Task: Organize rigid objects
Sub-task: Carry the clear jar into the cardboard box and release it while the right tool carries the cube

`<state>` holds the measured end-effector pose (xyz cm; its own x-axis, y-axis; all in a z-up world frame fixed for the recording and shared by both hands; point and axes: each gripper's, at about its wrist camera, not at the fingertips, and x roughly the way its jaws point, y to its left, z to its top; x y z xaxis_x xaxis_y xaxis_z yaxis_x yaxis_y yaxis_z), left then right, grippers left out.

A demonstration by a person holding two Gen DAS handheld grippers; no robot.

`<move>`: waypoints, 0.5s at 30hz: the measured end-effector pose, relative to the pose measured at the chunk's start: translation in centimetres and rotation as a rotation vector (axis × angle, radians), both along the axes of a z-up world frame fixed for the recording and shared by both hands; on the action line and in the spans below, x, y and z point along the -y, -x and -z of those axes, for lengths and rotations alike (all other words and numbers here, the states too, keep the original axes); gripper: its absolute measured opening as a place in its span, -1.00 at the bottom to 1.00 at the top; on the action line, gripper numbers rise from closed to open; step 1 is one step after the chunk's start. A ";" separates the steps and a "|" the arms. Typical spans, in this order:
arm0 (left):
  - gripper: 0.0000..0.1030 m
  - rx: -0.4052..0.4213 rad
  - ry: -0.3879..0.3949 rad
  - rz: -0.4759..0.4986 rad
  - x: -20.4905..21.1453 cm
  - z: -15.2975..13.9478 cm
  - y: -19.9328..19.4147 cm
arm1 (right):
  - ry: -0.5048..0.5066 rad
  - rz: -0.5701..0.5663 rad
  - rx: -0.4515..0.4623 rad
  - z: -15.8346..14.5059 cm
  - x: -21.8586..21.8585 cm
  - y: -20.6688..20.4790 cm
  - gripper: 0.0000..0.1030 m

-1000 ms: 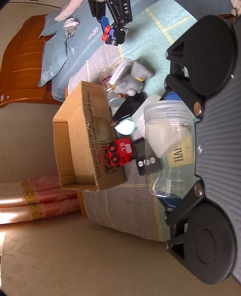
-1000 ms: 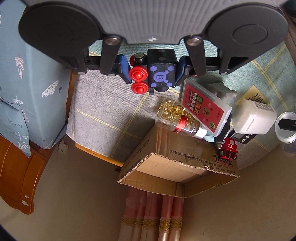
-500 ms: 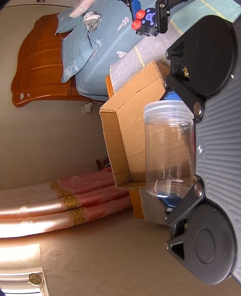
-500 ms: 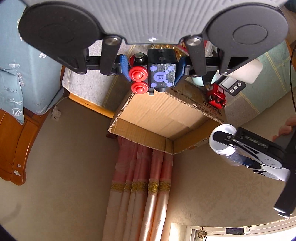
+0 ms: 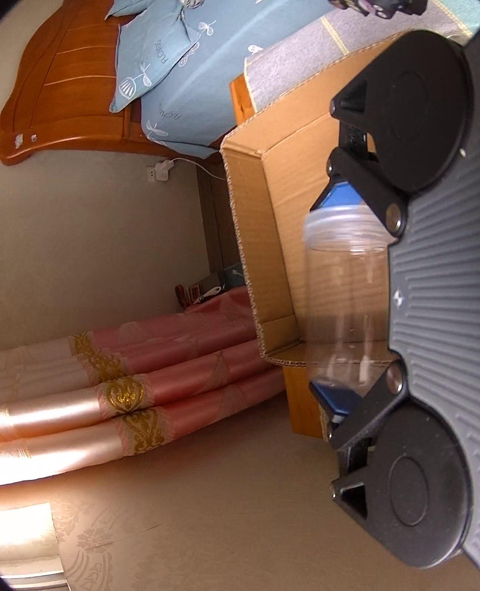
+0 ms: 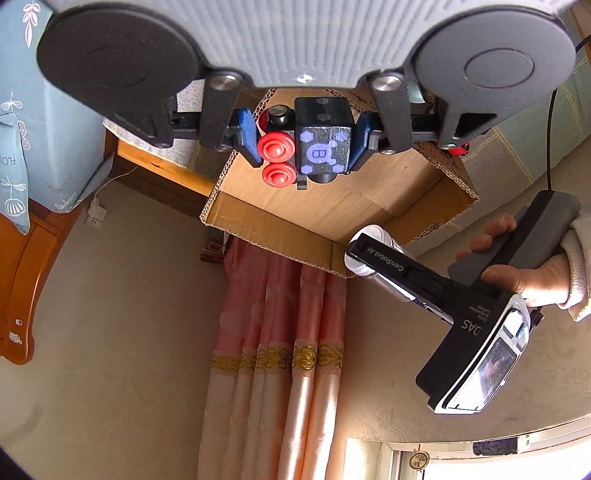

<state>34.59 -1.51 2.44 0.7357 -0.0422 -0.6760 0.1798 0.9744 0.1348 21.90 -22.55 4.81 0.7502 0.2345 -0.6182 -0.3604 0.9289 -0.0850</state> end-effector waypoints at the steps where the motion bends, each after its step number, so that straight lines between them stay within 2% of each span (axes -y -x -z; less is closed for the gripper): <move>1: 0.83 0.000 -0.009 -0.008 0.0 0.2 -0.5 | -0.003 0.006 -0.005 0.1 0.0 -0.3 0.06; 4: 0.83 -0.011 -0.020 -0.031 -0.1 0.6 -1.0 | -0.010 0.011 -0.018 0.5 0.1 -0.9 0.06; 8: 0.83 -0.016 0.024 -0.017 -1.0 0.2 0.3 | -0.003 0.010 -0.033 1.0 -0.1 -1.4 0.06; 12: 0.84 -0.026 0.059 0.000 -1.9 -0.7 2.8 | -0.003 0.014 -0.049 1.4 -0.3 -2.6 0.06; 15: 0.93 -0.003 0.060 0.001 -2.4 -1.4 5.5 | 0.004 0.015 -0.055 1.6 -0.7 -3.4 0.06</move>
